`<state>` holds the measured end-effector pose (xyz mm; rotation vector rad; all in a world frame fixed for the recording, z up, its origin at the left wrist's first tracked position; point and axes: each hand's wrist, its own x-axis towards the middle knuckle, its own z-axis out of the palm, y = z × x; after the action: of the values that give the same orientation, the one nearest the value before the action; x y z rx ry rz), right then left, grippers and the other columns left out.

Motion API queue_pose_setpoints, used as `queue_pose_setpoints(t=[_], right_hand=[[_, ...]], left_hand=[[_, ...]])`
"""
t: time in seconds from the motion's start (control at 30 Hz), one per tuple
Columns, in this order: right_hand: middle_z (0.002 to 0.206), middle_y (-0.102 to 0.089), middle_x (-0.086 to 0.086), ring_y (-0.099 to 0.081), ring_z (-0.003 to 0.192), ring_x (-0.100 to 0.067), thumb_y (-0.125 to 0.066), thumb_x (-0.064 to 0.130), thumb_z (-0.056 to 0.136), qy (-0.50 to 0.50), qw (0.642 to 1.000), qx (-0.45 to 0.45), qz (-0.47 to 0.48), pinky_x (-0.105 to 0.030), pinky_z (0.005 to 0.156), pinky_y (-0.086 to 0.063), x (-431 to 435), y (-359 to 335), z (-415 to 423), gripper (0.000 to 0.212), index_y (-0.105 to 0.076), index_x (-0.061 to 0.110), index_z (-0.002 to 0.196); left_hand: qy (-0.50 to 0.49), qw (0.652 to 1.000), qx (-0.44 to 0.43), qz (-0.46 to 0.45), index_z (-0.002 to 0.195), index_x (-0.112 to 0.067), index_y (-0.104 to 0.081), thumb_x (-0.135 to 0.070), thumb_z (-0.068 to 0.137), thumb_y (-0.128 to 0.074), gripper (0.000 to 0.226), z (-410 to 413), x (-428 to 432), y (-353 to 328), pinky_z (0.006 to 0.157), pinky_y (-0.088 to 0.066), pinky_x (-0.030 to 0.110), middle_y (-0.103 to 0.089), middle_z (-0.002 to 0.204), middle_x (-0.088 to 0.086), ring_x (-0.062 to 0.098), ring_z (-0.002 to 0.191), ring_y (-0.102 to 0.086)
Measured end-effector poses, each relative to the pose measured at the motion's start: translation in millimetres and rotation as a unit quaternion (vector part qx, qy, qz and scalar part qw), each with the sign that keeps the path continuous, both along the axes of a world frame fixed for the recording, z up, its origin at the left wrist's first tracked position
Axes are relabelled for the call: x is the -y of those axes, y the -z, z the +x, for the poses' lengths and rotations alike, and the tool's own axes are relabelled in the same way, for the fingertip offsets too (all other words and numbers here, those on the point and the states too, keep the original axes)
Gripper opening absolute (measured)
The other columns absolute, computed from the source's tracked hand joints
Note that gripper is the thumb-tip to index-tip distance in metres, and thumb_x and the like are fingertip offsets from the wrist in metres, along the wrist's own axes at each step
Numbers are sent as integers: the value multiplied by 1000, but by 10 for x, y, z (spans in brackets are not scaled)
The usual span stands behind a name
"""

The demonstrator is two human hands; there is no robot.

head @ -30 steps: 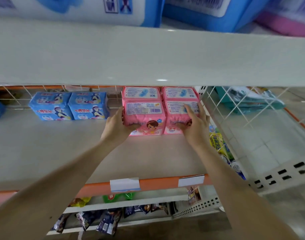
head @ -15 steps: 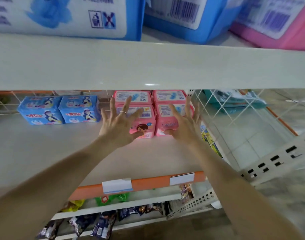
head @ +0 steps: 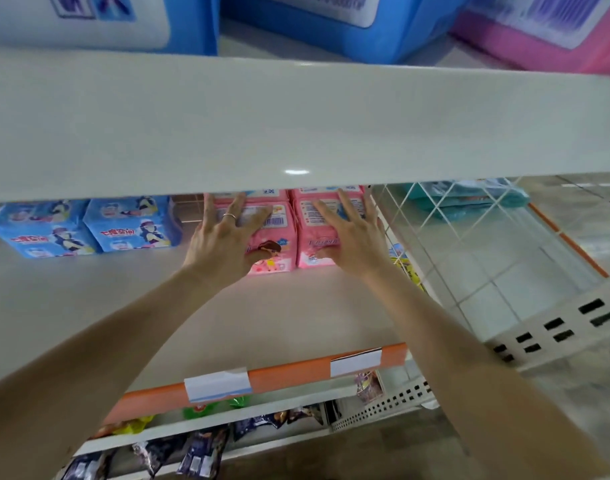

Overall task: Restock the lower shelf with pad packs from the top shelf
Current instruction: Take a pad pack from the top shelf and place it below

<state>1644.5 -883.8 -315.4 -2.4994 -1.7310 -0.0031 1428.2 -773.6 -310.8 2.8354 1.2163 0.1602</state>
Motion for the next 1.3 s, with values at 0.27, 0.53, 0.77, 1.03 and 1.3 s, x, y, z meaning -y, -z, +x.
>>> queue_pose_setpoints(t=[0.27, 0.53, 0.77, 1.03, 1.3], right_hand=[[165, 17, 1, 26, 145, -45, -61, 72, 80, 31, 999, 13, -28, -76, 110, 6, 89, -53, -84, 105, 6, 44, 155], [165, 18, 0, 20, 148, -41, -20, 96, 68, 33, 998, 33, 44, -75, 111, 6, 375, -209, -453, 107, 6, 41, 156], [166, 16, 2, 18, 150, -36, -32, 86, 83, 36, 995, 36, 89, -73, 113, 3, 533, -331, -914, 90, 5, 45, 155], [167, 3, 4, 8, 152, -34, -31, 82, 87, 55, 990, 27, 124, -70, 114, -5, 754, -427, -1357, 85, -9, 40, 157], [164, -19, 7, -12, 152, -27, -20, 83, 82, 82, 984, -34, 156, -59, 118, -24, 987, -560, -1646, 85, -25, 38, 154]], left_hand=[[9, 999, -38, 20, 155, -41, -12, -85, 81, -38, 89, -59, 38, -47, 111, -20, 71, 2, 167, -3, 44, 151, 4], [84, 992, 28, 87, 157, -32, -16, -86, 81, -25, 94, -284, 293, -107, 119, -7, 66, -10, 167, -1, 31, 154, -5], [134, 983, 59, 109, 155, -29, -25, -86, 81, -20, 94, -511, 355, -186, 114, -21, 67, -25, 164, 2, 33, 151, -19], [166, 977, 98, 92, 155, -27, -25, -84, 83, -19, 92, -932, 198, -208, 115, -20, 67, -25, 164, 4, 32, 151, -22], [142, 973, 135, 124, 154, -26, -28, -79, 86, -27, 87, -1188, 503, -350, 118, -15, 64, -30, 162, 1, 31, 150, -24]])
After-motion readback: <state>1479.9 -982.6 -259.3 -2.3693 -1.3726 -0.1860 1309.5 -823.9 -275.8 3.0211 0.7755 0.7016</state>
